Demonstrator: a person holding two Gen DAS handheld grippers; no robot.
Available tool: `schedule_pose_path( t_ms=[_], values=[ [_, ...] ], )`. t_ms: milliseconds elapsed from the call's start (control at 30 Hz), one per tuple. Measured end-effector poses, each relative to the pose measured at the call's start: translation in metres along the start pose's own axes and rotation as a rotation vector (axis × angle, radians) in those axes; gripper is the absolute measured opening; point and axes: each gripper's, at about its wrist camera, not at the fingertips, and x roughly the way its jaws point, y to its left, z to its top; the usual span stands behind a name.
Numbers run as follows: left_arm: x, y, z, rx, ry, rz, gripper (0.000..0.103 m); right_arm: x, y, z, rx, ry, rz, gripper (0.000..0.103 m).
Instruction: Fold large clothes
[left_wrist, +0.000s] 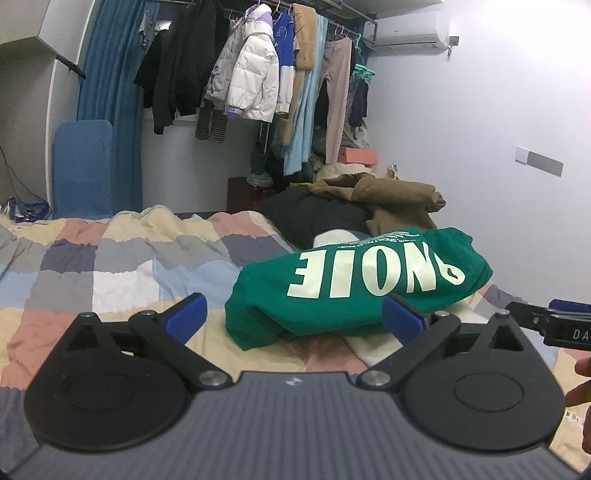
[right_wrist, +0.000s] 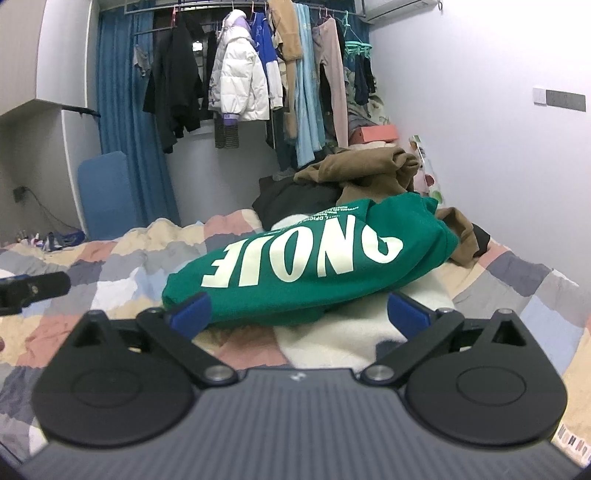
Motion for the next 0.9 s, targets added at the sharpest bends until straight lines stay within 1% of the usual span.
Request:
schedule_pose_path(
  t_ms=[200,267,400,900],
  values=[
    [0.001,0.002,-0.001,0.003,0.009,0.015,0.103,-0.002,0.000,-0.001,0.003,0.005,-0.008,0.103],
    [0.000,0.002,-0.001,0.001,0.009,0.010,0.103,-0.003,0.002,-0.002,0.000,0.010,-0.010,0.103],
    [-0.006,0.004,0.000,-0.003,-0.012,0.010,0.103,-0.003,0.003,-0.002,0.000,0.014,-0.012,0.103],
    [-0.020,-0.005,0.002,0.028,-0.043,0.004,0.103,-0.009,0.006,-0.005,-0.006,0.010,-0.006,0.103]
  ],
)
